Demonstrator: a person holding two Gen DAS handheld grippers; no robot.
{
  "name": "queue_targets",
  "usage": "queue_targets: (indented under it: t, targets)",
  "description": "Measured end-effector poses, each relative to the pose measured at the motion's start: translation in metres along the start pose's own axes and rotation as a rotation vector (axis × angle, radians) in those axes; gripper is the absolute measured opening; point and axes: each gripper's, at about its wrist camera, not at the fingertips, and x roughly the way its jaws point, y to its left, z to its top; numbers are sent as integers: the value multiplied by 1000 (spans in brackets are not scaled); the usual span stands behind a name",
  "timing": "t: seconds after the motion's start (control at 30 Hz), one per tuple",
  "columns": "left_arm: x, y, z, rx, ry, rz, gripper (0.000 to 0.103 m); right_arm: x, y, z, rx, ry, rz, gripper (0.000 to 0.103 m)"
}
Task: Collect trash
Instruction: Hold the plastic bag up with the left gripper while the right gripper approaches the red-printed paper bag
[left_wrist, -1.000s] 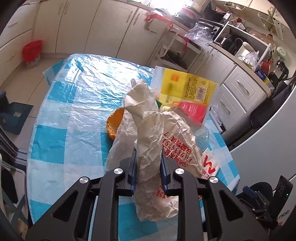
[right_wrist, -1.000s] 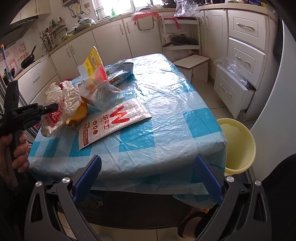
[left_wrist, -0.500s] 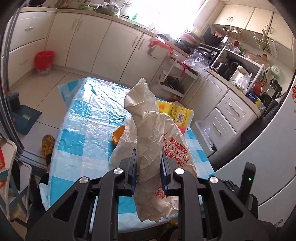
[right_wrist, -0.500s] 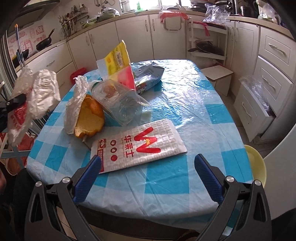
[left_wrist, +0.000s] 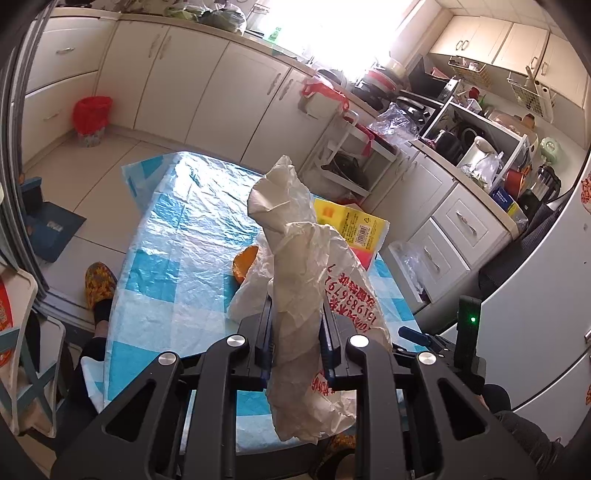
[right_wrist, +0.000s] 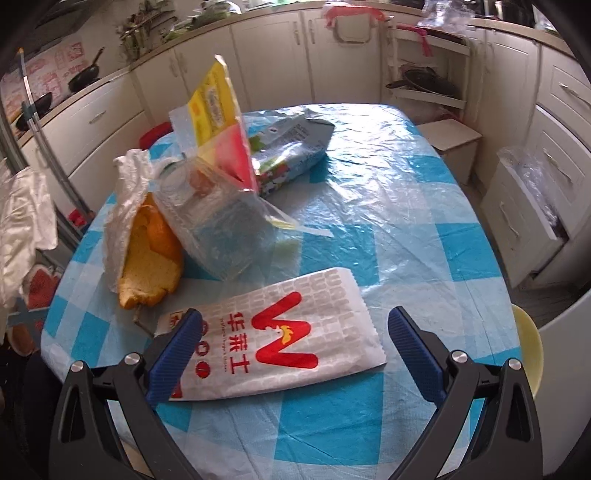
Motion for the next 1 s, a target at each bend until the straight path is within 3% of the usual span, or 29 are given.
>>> queue_targets:
  t: [0.07,0.2,0.3,0.47,0.6,0.7,1.0]
  targets:
    - [-2,0,2,4,-5,-2,20,-1,8,5,-174,62,115,96]
    - [-5,-2,2,17,-7,-4,20,-5,30,13,-590,150,137,96]
    - [-3,-6,2,21,-4,-4,20,5,35,21,-772,249,202,96]
    - [2,-11,4,23,3,-3,20,39,32,38,-841,395,371,96]
    - [4,-15,7,38,5,1,20,54,45,35,-935,486,451,96]
    - [7,-13,9,32,5,2,20,58,59,33,-1042,487,440,96]
    - [12,-15,12,25,4,1,20,54,64,28,-1107,508,403,93]
